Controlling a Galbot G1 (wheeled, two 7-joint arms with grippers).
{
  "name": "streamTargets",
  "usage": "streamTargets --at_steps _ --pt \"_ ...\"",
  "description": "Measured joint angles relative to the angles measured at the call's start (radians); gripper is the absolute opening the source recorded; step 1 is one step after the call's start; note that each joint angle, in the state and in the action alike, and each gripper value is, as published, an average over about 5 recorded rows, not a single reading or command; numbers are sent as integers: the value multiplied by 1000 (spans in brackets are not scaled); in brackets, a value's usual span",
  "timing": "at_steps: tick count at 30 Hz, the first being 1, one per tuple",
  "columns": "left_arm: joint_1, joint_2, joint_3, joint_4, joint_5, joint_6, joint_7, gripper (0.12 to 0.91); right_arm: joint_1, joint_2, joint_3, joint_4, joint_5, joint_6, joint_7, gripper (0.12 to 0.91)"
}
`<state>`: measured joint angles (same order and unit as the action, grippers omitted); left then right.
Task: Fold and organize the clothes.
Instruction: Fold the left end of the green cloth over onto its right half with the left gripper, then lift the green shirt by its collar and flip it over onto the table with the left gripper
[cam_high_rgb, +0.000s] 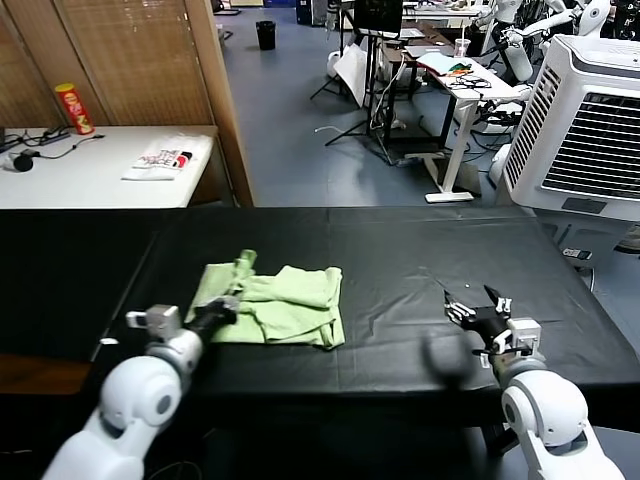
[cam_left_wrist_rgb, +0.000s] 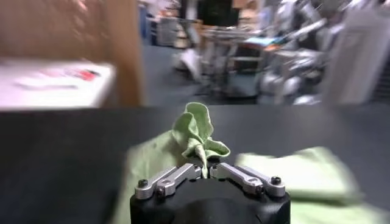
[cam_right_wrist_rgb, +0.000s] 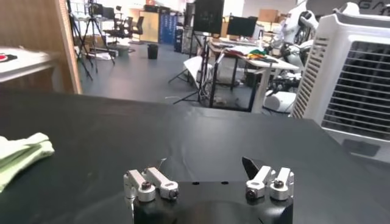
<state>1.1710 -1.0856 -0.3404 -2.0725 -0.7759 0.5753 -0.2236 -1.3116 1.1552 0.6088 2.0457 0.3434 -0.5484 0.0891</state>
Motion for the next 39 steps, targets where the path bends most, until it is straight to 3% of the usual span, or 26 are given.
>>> streamTargets --at_steps 8,19,23,31,34,39 --pt "-62 -96 110 31 3 -3 -8 156 -13 0 13 -2 -2 4 -2 798" --pt "-68 -177 159 88 105 -31 12 179 5 5 -16 -13 -1 8 -11 798" --pt "-67 -206 162 113 135 -50 31 321 17 5 -38 -16 6 12 -29 798" --pt "-56 -265 142 115 45 -62 44 736 59 -4 -103 -26 79 18 -59 798" --pt "-41 -251 115 81 60 -77 59 790 93 -7 -155 -41 93 26 -81 798" --pt "-3 -169 43 32 123 -102 61 798 189 6 -283 -85 87 42 -103 798"
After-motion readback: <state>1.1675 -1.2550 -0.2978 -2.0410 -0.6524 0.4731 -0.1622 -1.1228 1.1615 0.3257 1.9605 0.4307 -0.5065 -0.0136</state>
